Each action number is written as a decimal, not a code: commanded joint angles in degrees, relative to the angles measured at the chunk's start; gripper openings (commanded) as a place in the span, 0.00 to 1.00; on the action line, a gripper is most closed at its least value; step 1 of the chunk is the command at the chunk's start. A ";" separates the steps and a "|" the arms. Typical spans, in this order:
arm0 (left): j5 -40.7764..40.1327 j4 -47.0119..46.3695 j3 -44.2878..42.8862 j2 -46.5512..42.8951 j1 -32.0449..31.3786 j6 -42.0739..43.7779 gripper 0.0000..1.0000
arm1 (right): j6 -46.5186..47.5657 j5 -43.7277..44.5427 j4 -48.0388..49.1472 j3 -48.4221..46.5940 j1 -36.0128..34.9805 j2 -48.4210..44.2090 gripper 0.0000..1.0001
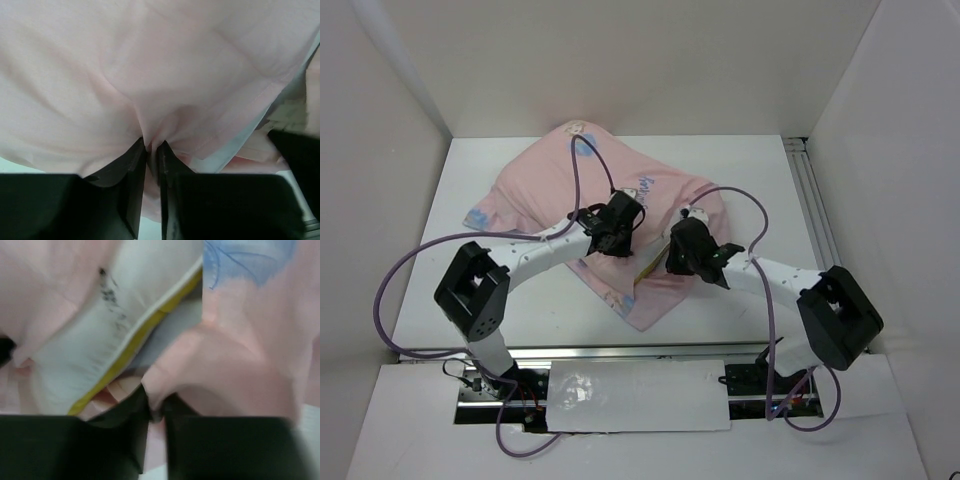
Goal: Put the pillow into the pillowcase
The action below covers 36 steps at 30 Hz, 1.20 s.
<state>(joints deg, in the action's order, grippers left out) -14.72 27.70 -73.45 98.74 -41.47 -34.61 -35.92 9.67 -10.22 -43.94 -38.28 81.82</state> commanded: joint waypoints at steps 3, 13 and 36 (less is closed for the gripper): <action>2.94 -3.36 1.12 -1.62 0.43 0.86 0.19 | -1.43 1.40 9.51 0.09 0.58 0.28 0.00; 7.95 -8.46 -2.65 3.29 1.48 1.39 0.00 | 11.31 -26.61 2.05 -8.51 7.86 -16.07 0.00; 12.19 -9.60 -4.25 -6.69 2.09 1.65 0.13 | 19.83 -32.90 -10.87 -11.26 25.27 -9.84 0.25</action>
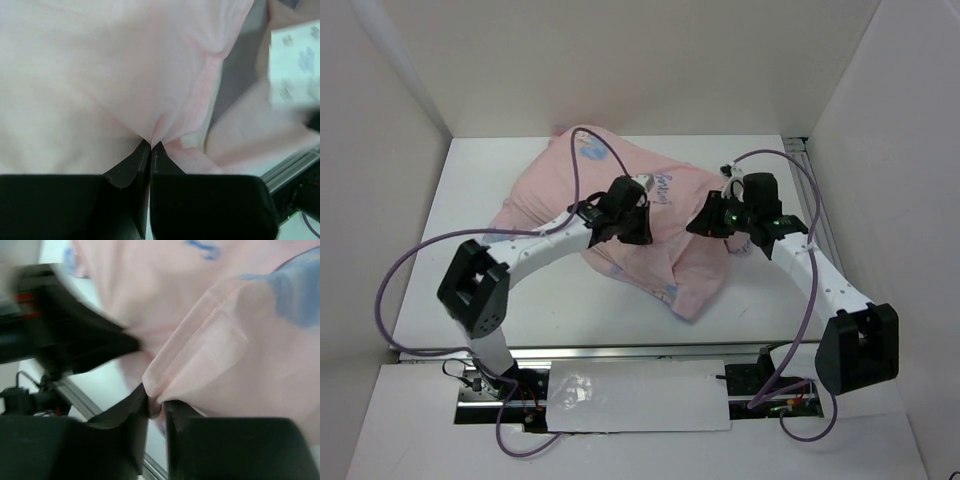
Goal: Put the pillow into the pillowcase
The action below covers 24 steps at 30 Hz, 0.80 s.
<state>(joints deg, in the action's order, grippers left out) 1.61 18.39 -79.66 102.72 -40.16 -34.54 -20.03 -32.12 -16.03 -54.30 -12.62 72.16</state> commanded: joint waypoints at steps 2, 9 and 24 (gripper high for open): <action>-4.77 -0.29 3.27 -14.54 0.79 2.20 0.13 | 4.65 10.75 -6.46 -0.89 -0.39 -0.87 0.60; -2.32 -1.34 4.07 -19.57 1.31 5.01 0.24 | 6.06 12.78 -7.26 -0.36 0.14 -5.01 1.00; -0.20 1.90 -5.59 -4.02 -5.62 14.86 0.96 | 6.67 12.17 -8.49 3.23 1.20 -6.76 0.86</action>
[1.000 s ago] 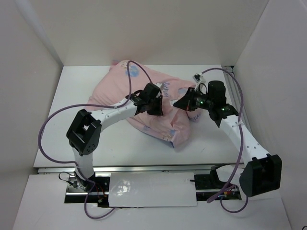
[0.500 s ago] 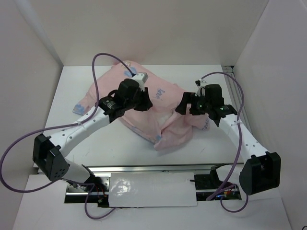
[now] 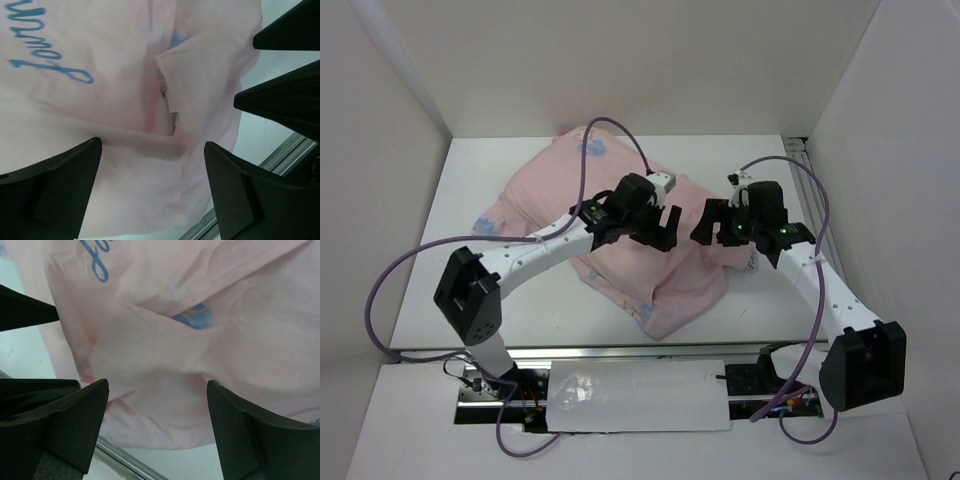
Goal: Put the pillow into the pillowcase
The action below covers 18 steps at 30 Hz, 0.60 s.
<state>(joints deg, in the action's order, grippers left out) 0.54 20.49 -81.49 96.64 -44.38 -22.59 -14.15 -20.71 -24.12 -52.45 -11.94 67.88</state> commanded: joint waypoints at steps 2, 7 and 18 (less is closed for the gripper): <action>-0.18 0.59 -5.60 4.94 -1.41 2.90 0.92 | 0.18 0.76 0.29 2.26 0.52 -2.49 0.86; -4.22 5.60 -8.68 7.86 -1.41 1.68 0.32 | 0.18 0.24 0.30 1.56 1.05 -1.34 0.86; -10.64 1.75 -3.58 -0.04 -1.41 -1.40 0.00 | -2.71 -7.06 8.90 2.61 -0.09 3.22 0.84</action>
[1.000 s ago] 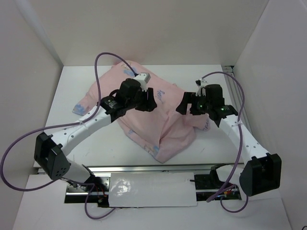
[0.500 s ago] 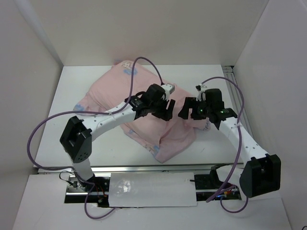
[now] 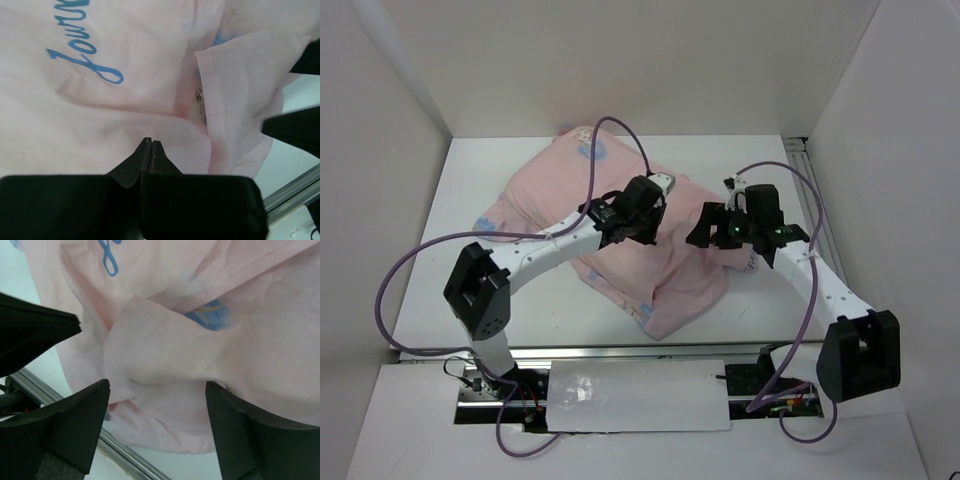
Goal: Put the pillow into the pillowcase
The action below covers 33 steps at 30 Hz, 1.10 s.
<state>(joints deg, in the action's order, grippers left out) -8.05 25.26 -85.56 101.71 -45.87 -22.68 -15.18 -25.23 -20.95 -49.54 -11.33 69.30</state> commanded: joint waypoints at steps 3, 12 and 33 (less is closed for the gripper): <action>0.49 -5.30 1.01 -6.26 0.08 -0.53 0.00 | -2.83 -2.72 8.12 -0.30 -1.24 4.96 0.77; 0.76 -2.76 0.39 -4.42 -1.68 2.54 0.61 | -5.74 0.10 12.77 1.54 -0.62 6.03 0.00; -17.87 8.49 -10.24 9.65 -6.87 0.54 0.74 | -5.04 -0.08 5.66 9.11 5.18 -4.61 0.00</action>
<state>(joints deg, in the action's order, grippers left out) -20.27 32.03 -93.14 111.13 -53.01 -19.90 -20.97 -24.86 -14.90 -40.42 -7.14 67.37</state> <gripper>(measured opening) 0.762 0.009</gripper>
